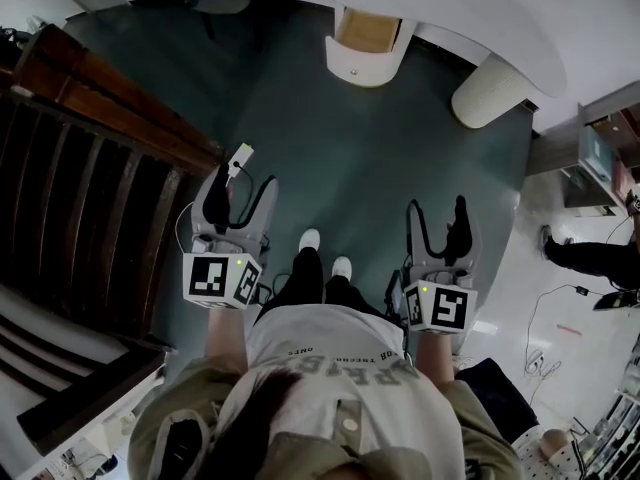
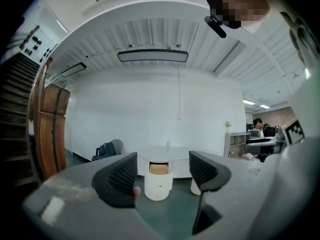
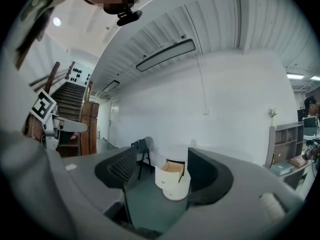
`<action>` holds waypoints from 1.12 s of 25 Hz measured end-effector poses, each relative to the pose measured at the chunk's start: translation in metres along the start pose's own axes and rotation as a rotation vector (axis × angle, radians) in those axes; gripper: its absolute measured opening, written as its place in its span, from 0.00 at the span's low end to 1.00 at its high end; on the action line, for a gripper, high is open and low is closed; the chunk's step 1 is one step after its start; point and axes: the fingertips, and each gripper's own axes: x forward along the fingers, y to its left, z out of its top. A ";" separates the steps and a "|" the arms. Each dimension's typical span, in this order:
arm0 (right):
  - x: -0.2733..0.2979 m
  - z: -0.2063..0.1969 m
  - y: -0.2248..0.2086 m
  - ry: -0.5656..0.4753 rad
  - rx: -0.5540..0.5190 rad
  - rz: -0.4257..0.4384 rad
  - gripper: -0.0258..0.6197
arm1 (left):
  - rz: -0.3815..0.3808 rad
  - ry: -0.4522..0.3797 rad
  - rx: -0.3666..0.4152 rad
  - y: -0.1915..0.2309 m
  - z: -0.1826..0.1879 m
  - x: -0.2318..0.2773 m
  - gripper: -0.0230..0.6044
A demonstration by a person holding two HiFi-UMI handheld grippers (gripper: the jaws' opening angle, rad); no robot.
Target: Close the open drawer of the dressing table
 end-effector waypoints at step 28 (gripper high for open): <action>0.184 -0.023 0.030 0.044 -0.033 -0.042 0.52 | -0.097 0.002 0.009 0.100 -0.001 0.149 0.57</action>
